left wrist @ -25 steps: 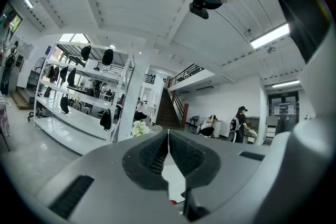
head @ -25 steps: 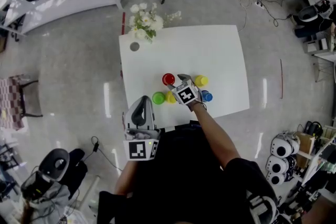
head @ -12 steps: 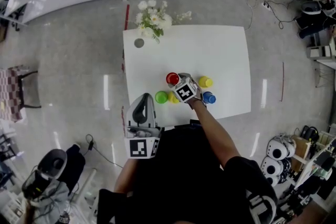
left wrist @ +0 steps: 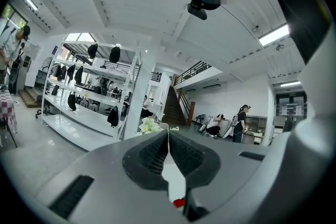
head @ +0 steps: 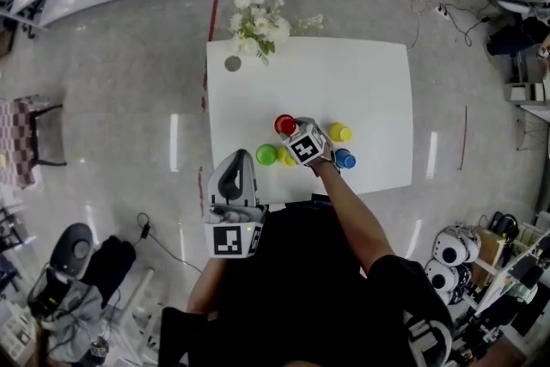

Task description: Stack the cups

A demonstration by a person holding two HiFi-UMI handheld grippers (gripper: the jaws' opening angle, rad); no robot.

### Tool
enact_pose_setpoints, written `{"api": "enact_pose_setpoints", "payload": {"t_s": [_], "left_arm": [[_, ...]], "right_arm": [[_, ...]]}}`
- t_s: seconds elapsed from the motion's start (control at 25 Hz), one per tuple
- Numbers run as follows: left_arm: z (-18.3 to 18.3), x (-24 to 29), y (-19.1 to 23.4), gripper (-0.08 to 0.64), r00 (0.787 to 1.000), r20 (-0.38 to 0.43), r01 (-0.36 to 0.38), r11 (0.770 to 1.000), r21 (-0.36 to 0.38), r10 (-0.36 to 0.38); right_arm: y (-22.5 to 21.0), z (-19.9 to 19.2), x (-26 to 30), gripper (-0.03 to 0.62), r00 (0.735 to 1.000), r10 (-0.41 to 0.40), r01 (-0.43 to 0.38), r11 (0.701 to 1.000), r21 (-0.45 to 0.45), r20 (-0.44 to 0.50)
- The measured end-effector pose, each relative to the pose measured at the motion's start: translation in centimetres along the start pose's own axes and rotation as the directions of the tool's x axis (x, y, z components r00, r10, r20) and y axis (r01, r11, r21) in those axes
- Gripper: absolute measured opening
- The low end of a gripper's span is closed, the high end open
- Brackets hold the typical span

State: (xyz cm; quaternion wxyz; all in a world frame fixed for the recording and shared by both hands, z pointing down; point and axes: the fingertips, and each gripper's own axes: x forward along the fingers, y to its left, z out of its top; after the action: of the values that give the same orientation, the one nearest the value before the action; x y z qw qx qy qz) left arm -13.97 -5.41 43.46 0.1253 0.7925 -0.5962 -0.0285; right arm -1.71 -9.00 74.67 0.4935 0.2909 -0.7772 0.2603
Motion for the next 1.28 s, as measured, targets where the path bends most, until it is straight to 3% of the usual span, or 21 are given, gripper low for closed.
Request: {"api": "enact_pose_setpoints", "payload": {"t_s": [0.24, 0.68, 1.28], "left_arm": [[0.6, -0.6, -0.2, 0.022, 1.000, 0.027, 0.002, 1.000, -0.004, -0.002], [1.2, -3.0, -0.8, 0.023, 0.998, 0.052, 0.019, 1.000, 0.013, -0.020], [0.8, -4.4, -0.6, 0.023, 0.998, 0.057, 0.031, 1.000, -0.003, -0.031]], "right_arm": [[0.0, 0.2, -1.8, 0.235, 0.999, -0.029, 0.029, 1.000, 0.005, 0.035], [3.2, 1.6, -9.1, 0.235, 0.988, 0.003, 0.000, 1.000, -0.017, 0.153], [7.2, -1.4, -10.6, 0.235, 0.993, 0.055, -0.050, 0.997, -0.058, 0.102]]}}
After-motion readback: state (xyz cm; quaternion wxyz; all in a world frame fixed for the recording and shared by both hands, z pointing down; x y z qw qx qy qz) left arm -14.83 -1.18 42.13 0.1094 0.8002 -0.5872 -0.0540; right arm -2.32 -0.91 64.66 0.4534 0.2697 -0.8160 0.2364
